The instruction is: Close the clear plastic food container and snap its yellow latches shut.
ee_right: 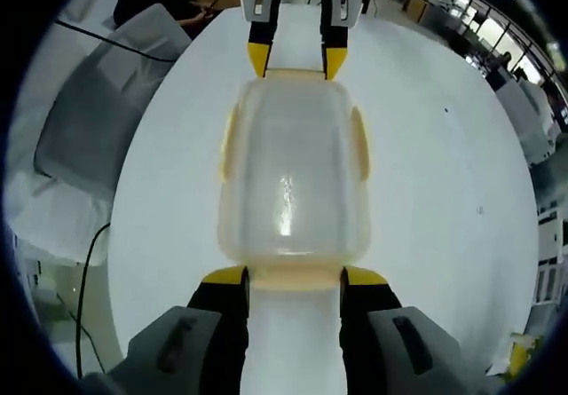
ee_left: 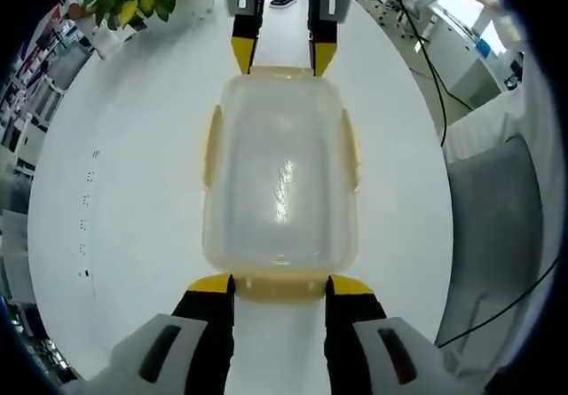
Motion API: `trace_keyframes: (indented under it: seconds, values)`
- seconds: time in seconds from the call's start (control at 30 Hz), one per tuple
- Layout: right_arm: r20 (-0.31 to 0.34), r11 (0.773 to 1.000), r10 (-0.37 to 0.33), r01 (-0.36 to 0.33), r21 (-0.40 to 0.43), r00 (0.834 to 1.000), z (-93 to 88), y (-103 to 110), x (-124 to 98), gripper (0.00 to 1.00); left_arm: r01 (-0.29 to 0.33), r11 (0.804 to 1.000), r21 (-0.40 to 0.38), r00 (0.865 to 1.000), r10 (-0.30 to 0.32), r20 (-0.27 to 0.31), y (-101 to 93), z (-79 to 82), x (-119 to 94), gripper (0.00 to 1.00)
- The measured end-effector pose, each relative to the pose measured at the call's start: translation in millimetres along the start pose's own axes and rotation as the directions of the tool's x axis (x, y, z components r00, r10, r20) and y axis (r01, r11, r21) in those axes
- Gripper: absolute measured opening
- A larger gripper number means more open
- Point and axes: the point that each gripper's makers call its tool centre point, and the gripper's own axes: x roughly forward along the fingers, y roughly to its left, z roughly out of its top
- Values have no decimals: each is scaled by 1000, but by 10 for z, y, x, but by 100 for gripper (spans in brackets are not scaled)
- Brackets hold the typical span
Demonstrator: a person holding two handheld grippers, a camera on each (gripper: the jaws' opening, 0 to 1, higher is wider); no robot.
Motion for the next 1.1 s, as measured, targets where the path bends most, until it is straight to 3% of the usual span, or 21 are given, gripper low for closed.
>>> trace_keyframes:
  seconds: [0.57,1.1]
  values:
    - [-12,1000,11,-11,14,1000,3,2,50,37,-11,999,52,1000,12,-16,-8,-48,41,34]
    - [13,997,9,-10,75,1000,-28,9,53,37,-25,999,39,1000,25,-3,-6,-62,38,35]
